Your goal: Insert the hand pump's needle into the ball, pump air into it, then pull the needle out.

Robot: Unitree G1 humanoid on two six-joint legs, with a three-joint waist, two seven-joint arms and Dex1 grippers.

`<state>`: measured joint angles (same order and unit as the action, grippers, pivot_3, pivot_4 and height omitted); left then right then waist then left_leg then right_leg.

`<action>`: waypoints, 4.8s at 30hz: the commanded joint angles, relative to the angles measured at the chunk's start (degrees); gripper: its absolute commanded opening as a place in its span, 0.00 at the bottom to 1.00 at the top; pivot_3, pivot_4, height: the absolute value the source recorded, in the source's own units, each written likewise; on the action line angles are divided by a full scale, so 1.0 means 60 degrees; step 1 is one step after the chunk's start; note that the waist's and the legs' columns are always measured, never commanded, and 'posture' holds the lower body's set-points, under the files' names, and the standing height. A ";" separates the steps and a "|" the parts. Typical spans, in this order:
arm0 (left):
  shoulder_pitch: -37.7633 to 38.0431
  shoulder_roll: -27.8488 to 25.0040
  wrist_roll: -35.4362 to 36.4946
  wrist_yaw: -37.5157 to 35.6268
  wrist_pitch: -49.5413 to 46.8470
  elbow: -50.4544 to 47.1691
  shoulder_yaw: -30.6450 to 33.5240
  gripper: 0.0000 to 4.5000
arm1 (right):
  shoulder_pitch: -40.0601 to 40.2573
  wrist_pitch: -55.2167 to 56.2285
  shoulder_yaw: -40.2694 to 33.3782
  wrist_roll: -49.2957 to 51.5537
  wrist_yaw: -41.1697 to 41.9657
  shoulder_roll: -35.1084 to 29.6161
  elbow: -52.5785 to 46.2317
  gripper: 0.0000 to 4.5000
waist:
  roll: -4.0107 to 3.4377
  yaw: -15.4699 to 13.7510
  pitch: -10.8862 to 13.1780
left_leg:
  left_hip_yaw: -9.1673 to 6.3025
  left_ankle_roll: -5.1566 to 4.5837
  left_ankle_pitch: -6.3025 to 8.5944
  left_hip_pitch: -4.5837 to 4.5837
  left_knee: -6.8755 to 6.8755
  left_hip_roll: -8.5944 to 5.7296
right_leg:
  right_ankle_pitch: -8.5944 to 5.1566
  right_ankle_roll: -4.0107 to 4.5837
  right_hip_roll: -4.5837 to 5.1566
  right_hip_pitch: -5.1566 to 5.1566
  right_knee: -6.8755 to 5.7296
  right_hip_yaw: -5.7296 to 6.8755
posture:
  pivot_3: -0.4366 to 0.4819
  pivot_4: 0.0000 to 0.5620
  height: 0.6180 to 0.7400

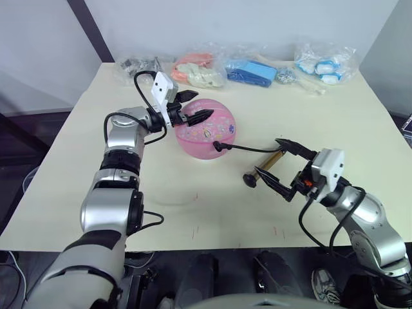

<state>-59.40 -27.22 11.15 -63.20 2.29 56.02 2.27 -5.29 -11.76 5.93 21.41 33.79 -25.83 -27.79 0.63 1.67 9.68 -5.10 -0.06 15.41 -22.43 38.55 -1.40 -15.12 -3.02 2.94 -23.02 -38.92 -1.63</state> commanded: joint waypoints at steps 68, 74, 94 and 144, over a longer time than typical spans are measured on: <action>0.2014 0.0853 -0.1742 0.2817 -0.0659 -0.0618 -0.1267 1.00 | -0.4248 0.1065 0.3345 -0.7665 -0.0669 0.1051 0.3575 0.03 | -0.0017 -0.0215 -0.0220 | -0.0076 0.0000 0.0002 0.0105 -0.0026 -0.0024 | -0.0008 -0.0009 0.0021 0.0115 0.0051 0.0014 | 0.48 0.27 0.99; 0.2410 0.0966 -0.1991 0.3404 -0.0223 -0.0052 -0.1501 1.00 | -0.3977 0.1378 0.3018 -0.7376 -0.0639 0.0970 0.3153 0.03 | -0.0099 -0.0286 -0.0339 | -0.0162 -0.0004 0.0005 0.0158 -0.0045 -0.0045 | -0.0014 -0.0020 0.0033 0.0245 0.0155 0.0092 | 0.48 0.27 0.99; 0.2800 0.1360 -0.1788 0.3729 0.0310 0.1196 -0.1348 1.00 | -0.3103 0.1702 0.2233 -0.6634 -0.0431 0.0344 0.2232 0.03 | -0.0191 -0.0485 -0.0472 | -0.0351 -0.0043 0.0026 0.0166 -0.0046 -0.0247 | -0.0113 -0.0158 0.0168 0.0356 0.0180 0.0114 | 0.48 0.27 0.99; 0.2764 0.1343 -0.0509 0.1851 0.1316 0.0731 -0.0197 1.00 | -0.1954 -0.0560 -0.2588 -0.2789 -0.1943 0.0922 0.3566 0.03 | -0.0135 -0.0138 -0.0553 | -0.0545 -0.0062 0.0052 0.0561 -0.0375 -0.0389 | -0.0333 -0.0333 0.0269 0.0580 0.0214 0.0036 | 0.48 0.27 0.99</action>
<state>-47.99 -18.45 11.69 -51.83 12.98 54.71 3.83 -16.40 -14.45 -8.26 2.22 22.90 -20.78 -5.04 -0.18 0.84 6.36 -8.42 -0.44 15.72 -19.22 36.27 -3.72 -17.12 -4.99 4.50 -19.73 -37.65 -1.43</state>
